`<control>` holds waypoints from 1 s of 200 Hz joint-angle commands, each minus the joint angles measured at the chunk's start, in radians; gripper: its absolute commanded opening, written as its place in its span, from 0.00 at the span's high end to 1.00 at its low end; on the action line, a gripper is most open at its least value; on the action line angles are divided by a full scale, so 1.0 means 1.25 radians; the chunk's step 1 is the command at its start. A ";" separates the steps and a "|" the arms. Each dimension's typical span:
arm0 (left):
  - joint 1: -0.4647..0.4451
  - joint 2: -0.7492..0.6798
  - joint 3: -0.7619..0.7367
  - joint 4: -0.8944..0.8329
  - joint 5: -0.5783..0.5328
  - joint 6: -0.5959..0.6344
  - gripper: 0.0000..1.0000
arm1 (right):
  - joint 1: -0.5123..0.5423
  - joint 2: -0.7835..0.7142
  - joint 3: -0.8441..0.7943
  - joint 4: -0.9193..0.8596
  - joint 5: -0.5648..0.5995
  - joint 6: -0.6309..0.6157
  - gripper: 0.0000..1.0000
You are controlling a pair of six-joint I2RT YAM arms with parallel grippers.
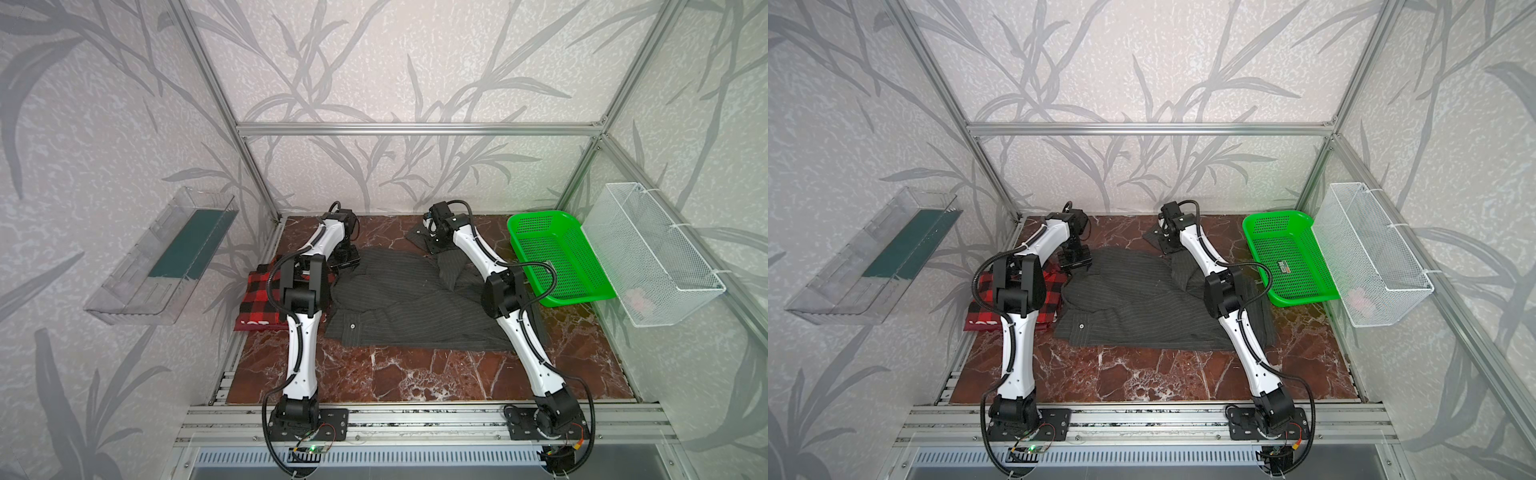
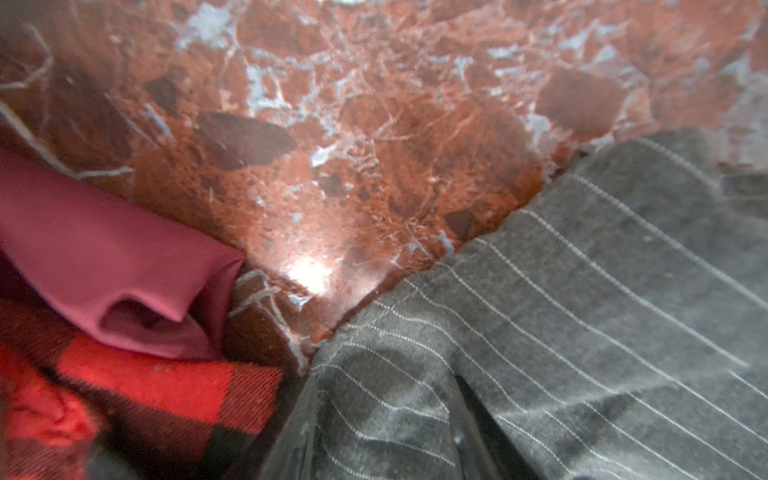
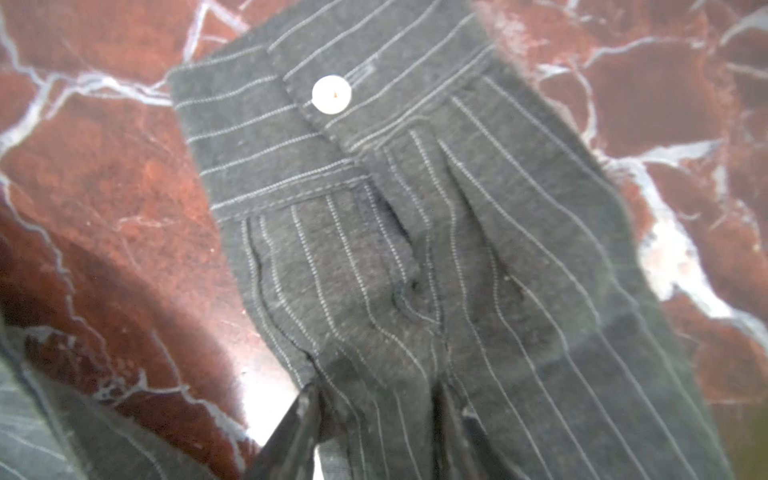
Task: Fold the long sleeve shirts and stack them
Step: 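Grasp the grey sleeve cuff with the right gripper, then lift the grey sleeve high with the right gripper while the left gripper holds the hem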
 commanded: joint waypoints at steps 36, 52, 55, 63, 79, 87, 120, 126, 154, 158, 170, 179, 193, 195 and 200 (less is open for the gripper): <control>-0.004 -0.039 0.022 -0.018 0.001 0.005 0.48 | -0.018 -0.017 0.018 -0.012 -0.052 -0.007 0.85; -0.003 -0.042 0.022 -0.018 0.002 0.004 0.48 | -0.025 -0.036 0.023 -0.009 -0.085 -0.002 1.00; -0.004 -0.042 0.022 -0.017 0.002 0.005 0.48 | -0.026 -0.041 0.025 -0.008 -0.088 -0.001 1.00; -0.004 -0.046 0.020 -0.017 0.001 0.005 0.48 | -0.027 -0.059 0.025 -0.005 -0.096 -0.004 1.00; -0.004 -0.054 0.018 -0.011 0.002 0.005 0.47 | -0.026 -0.102 0.024 0.007 -0.116 -0.008 1.00; -0.004 -0.064 0.010 -0.005 0.004 0.006 0.47 | -0.027 -0.129 0.020 0.016 -0.127 -0.007 1.00; -0.003 -0.113 -0.033 0.032 -0.004 0.009 0.46 | -0.028 -0.254 -0.004 0.063 -0.152 -0.009 1.00; -0.004 -0.122 -0.041 0.040 -0.004 0.010 0.46 | -0.029 -0.276 -0.006 0.070 -0.158 -0.010 1.00; -0.003 -0.144 -0.059 0.053 -0.006 0.007 0.44 | -0.035 -0.361 -0.010 0.095 -0.199 -0.019 1.00; -0.004 -0.145 -0.059 0.053 -0.006 0.008 0.44 | -0.036 -0.370 -0.012 0.099 -0.208 -0.022 1.00; -0.003 -0.147 -0.060 0.052 -0.007 0.006 0.43 | -0.037 -0.400 -0.020 0.102 -0.219 -0.025 1.00; -0.003 -0.146 -0.060 0.051 -0.008 0.005 0.42 | -0.036 -0.420 -0.028 0.102 -0.232 -0.029 1.00; -0.003 -0.148 -0.064 0.050 -0.013 0.004 0.40 | -0.036 -0.455 -0.049 0.109 -0.258 -0.030 1.00; -0.003 -0.149 -0.064 0.049 -0.014 0.005 0.40 | -0.037 -0.459 -0.053 0.111 -0.262 -0.031 1.00; -0.003 -0.149 -0.064 0.049 -0.017 0.003 0.39 | -0.037 -0.474 -0.065 0.116 -0.272 -0.032 1.00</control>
